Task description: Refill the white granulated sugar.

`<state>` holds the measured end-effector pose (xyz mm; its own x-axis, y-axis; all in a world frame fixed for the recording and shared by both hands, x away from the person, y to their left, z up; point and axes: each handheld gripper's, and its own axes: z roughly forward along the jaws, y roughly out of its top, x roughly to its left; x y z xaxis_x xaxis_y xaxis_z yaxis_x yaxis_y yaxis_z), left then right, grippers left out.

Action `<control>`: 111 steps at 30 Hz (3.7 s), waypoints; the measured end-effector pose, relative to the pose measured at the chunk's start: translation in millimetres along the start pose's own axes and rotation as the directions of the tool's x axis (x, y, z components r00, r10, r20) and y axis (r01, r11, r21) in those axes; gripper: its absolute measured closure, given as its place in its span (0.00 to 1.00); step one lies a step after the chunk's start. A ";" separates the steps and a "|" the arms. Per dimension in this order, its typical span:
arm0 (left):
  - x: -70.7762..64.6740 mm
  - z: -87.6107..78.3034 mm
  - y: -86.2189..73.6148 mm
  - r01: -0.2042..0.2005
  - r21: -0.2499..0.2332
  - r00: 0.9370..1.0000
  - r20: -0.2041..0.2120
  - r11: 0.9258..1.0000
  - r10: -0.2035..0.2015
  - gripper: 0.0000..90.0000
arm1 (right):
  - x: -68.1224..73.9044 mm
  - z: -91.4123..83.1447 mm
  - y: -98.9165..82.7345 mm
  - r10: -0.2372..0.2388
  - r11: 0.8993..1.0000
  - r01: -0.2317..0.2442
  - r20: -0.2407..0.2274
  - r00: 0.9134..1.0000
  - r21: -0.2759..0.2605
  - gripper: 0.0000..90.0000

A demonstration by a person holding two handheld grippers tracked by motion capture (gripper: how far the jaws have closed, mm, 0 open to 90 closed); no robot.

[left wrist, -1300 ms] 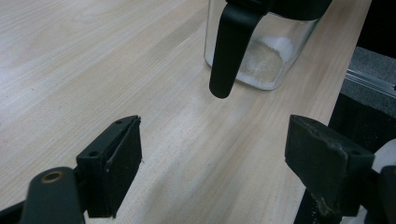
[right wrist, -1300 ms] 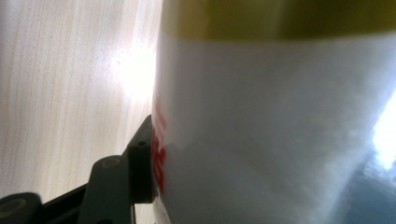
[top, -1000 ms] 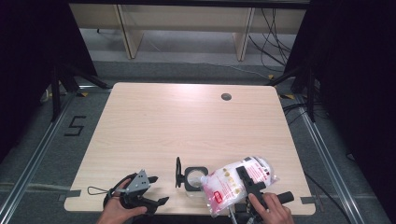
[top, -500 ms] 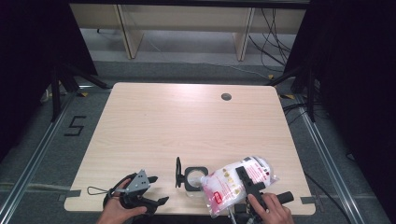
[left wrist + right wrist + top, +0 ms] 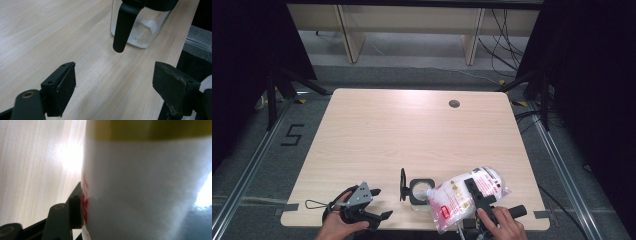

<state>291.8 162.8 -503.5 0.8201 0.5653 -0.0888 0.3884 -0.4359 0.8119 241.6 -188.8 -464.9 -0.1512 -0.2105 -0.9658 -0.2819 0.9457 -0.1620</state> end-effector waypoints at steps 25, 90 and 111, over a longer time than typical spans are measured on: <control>-1.3 0.1 -0.2 0.001 -0.009 1.000 0.004 1.000 -0.001 0.20 | -0.1 -0.8 -0.6 -0.036 0.999 0.036 0.006 0.999 0.009 0.48; 3.5 -3.5 -0.7 -0.017 0.014 1.000 -0.013 1.000 0.017 0.21 | -1.2 -4.8 -3.0 -0.120 0.993 0.118 0.057 0.991 0.027 0.48; 3.3 -3.6 -0.8 -0.013 0.004 1.000 -0.011 1.000 0.013 0.21 | -1.9 -5.4 -2.8 -0.125 0.992 0.124 0.061 0.990 0.022 0.48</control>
<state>292.7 167.5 -502.3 0.8207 0.5668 -0.0718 0.3790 -0.4460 0.8108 237.6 -192.4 -461.5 -0.0566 -0.3115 -0.9485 -0.2776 0.9175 -0.2848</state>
